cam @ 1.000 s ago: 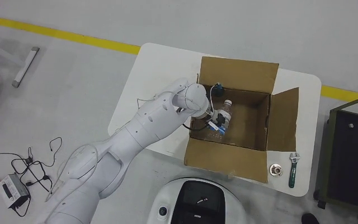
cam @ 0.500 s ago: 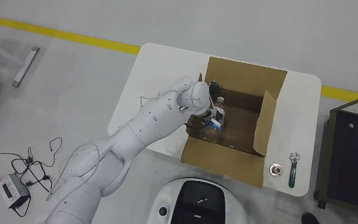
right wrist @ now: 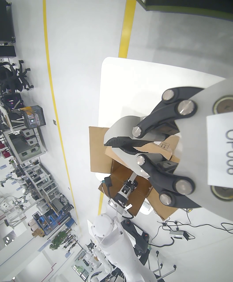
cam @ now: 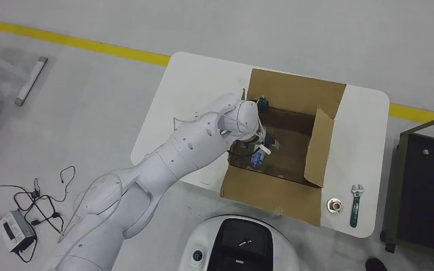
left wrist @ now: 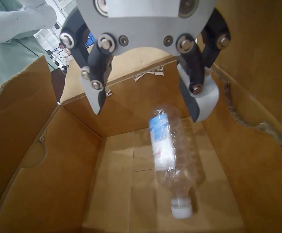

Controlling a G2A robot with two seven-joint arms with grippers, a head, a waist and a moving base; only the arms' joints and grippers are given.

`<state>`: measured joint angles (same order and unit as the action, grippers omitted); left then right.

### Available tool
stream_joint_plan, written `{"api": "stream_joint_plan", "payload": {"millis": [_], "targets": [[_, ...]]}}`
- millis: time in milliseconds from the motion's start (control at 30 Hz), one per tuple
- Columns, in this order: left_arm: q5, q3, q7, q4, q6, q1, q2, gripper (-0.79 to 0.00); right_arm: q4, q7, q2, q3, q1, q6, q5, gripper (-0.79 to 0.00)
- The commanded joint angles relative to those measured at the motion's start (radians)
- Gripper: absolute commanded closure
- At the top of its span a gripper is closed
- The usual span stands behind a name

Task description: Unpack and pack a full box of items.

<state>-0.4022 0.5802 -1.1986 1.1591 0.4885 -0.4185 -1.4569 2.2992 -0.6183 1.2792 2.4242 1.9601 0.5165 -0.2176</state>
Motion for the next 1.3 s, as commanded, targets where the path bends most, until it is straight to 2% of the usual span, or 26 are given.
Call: {"api": "stream_joint_plan", "payload": {"millis": [0,200,400,700,933,1100,1133,1233,1267], "targets": [[-0.007,0.012,0.005,0.027,0.004,-0.007,0.005,-0.785,0.0,0.0,0.0,0.0,0.0,0.0,0.0,0.0],[-0.025,0.069,0.023,0.135,-0.06,-0.037,0.027,-0.785,0.0,0.0,0.0,0.0,0.0,0.0,0.0,0.0],[-0.129,0.156,0.071,0.31,-0.128,-0.081,0.068,-0.785,0.0,0.0,0.0,0.0,0.0,0.0,0.0,0.0],[-0.351,0.273,0.04,0.572,-0.146,-0.193,0.127,-0.785,0.0,0.0,0.0,0.0,0.0,0.0,0.0,0.0],[-0.45,0.365,0.042,0.662,-0.097,-0.271,0.152,-0.785,0.019,-0.01,0.0,-0.034,0.014,-0.019,-0.026,0.0],[-0.504,0.409,0.041,0.702,-0.07,-0.309,0.162,-0.785,0.051,-0.04,0.003,-0.095,0.084,0.057,-0.01,0.0],[-0.512,0.418,0.042,0.708,-0.06,-0.317,0.163,-0.785,0.051,-0.051,0.004,-0.119,0.103,0.082,0.004,-0.111],[-0.516,0.425,0.041,0.714,-0.051,-0.324,0.164,-0.785,0.051,-0.068,0.005,-0.16,0.142,0.146,-0.012,-0.785],[-0.516,0.425,0.041,0.714,-0.051,-0.324,0.164,-0.785,0.051,-0.07,0.005,-0.17,0.151,0.148,-0.015,-0.785]]}}
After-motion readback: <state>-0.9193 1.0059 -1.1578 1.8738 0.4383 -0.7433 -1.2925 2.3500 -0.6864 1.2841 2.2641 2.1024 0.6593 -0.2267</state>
